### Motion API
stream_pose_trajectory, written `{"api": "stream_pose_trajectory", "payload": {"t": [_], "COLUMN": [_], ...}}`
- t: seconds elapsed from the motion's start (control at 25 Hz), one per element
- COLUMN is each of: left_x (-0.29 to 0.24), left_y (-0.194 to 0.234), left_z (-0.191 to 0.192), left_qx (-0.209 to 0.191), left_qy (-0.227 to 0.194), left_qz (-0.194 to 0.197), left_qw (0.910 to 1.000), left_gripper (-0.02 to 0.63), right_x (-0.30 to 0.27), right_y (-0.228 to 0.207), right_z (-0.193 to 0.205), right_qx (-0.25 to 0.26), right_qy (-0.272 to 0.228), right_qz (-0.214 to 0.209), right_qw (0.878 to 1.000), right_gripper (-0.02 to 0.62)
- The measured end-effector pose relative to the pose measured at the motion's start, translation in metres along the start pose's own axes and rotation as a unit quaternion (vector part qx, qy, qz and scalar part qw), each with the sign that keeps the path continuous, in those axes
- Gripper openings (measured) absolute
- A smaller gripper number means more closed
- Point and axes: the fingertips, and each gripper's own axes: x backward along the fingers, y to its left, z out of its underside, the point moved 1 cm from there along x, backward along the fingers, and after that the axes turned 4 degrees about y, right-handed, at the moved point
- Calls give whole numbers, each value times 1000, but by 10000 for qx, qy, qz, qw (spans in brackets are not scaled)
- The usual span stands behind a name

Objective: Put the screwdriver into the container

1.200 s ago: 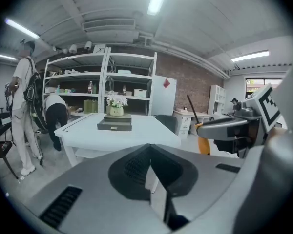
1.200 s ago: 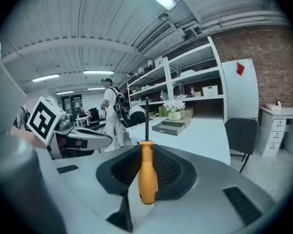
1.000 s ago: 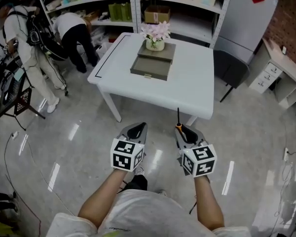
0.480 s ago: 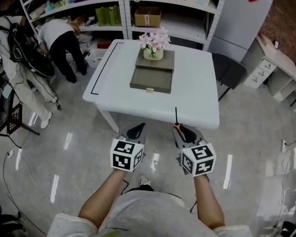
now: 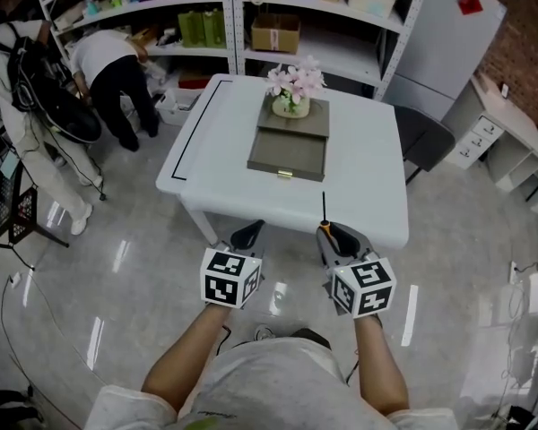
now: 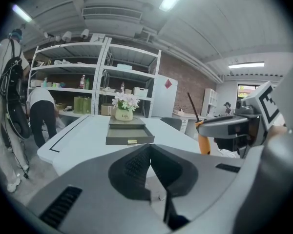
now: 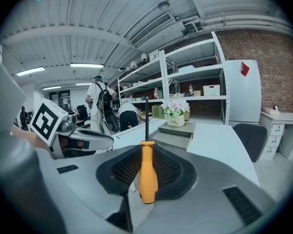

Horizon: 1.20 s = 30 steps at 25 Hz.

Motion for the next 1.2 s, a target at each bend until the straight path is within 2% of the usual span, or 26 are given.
{"api": "stream_pose_trajectory", "payload": {"t": [0.44, 0.8, 1.2], "left_x": [-35, -90, -150], "left_y": [34, 69, 87], "left_z": [-14, -45, -77], "left_qx": [-47, 20, 199], "left_qy": [64, 135, 191], "left_qz": [-179, -473, -763], "left_qw": [9998, 9988, 9967], "left_gripper": [4, 4, 5], "right_x": [-45, -103, -153], "right_y": [-34, -79, -129], "right_z": [-19, -47, -80], "right_qx": [-28, 30, 238], "right_qy": [-90, -57, 40], "right_qz": [-70, -372, -768], "right_qw": [9999, 9993, 9968], "right_gripper": [74, 74, 74]}}
